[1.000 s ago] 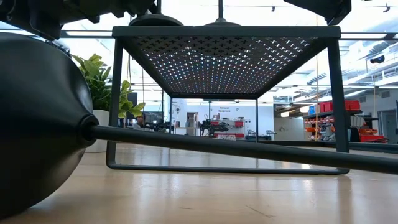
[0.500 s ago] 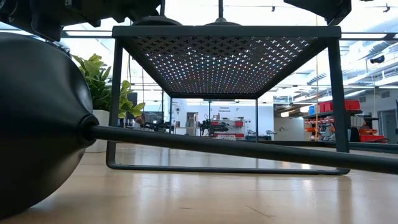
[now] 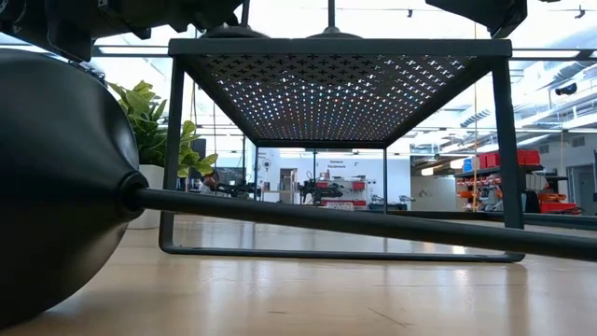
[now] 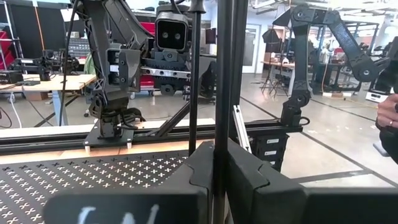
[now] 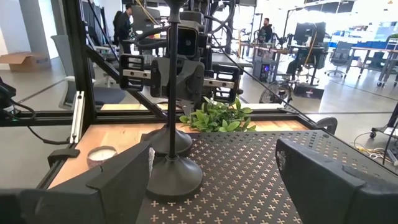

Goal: Pick & Place candle stick holders
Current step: Put the top black candlestick on the shelf, then put the black candlestick on the shelf

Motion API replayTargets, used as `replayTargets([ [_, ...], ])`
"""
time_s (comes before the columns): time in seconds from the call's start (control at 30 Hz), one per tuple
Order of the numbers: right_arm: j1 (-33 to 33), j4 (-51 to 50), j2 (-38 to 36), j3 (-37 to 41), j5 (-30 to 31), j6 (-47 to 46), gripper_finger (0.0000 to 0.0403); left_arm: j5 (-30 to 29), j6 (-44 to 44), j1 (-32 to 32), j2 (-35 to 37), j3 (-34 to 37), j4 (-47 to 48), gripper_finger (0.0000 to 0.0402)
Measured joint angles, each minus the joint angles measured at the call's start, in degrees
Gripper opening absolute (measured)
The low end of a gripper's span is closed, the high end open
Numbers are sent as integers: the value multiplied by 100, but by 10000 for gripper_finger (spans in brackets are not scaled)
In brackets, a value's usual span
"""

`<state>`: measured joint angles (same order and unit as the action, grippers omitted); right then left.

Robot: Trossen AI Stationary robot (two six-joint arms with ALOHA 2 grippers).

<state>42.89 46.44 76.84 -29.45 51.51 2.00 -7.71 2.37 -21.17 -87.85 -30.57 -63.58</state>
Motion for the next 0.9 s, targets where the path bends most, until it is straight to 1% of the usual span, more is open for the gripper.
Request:
replayTargets([
  [0.17,0,-28,0,0,0,0,339,0,2,-4,0,0,40,50],
  [0.3,0,-31,0,0,-2,-2,339,1,15,-4,2,0,45,74],
  [0.73,0,-31,0,0,0,-2,339,-15,44,-4,7,0,42,200],
  [0.9,1,-31,0,0,-2,-4,339,-15,44,-4,7,0,42,237],
])
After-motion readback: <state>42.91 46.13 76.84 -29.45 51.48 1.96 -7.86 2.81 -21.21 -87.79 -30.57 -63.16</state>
